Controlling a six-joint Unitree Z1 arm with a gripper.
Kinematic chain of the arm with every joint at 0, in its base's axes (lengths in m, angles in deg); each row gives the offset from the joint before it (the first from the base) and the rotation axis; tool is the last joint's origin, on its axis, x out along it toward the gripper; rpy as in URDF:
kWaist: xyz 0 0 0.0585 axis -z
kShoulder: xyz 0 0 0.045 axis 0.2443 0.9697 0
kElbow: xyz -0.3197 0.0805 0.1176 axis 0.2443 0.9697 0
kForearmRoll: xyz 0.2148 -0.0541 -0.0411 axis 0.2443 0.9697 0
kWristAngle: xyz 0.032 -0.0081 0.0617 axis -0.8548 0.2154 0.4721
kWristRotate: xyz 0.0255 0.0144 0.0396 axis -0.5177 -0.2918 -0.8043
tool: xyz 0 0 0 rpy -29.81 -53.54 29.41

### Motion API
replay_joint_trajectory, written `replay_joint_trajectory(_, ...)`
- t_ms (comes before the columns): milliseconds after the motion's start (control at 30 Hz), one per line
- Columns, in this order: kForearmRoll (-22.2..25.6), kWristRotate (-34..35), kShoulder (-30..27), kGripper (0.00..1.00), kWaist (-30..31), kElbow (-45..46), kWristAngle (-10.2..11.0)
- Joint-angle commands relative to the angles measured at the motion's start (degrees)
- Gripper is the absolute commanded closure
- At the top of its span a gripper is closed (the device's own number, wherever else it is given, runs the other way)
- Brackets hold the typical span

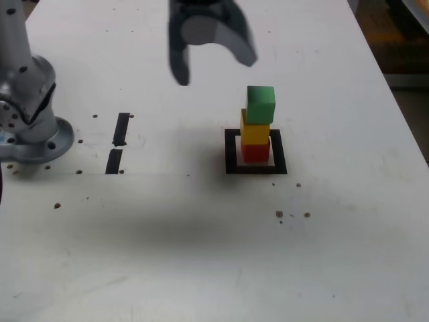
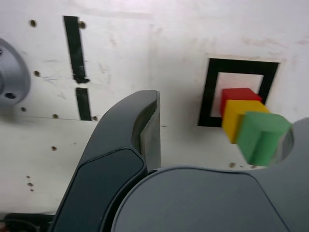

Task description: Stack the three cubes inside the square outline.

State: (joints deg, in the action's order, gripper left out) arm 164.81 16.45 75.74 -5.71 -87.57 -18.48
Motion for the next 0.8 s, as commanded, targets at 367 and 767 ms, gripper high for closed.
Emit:
replay_joint_trajectory(367,-11.0,1.2,-5.8,0.0,-1.9,18.4,-2.7)
replay_joint_trajectory(767,-23.4,1.2,-6.8,0.0,-2.1,31.5,-5.6)
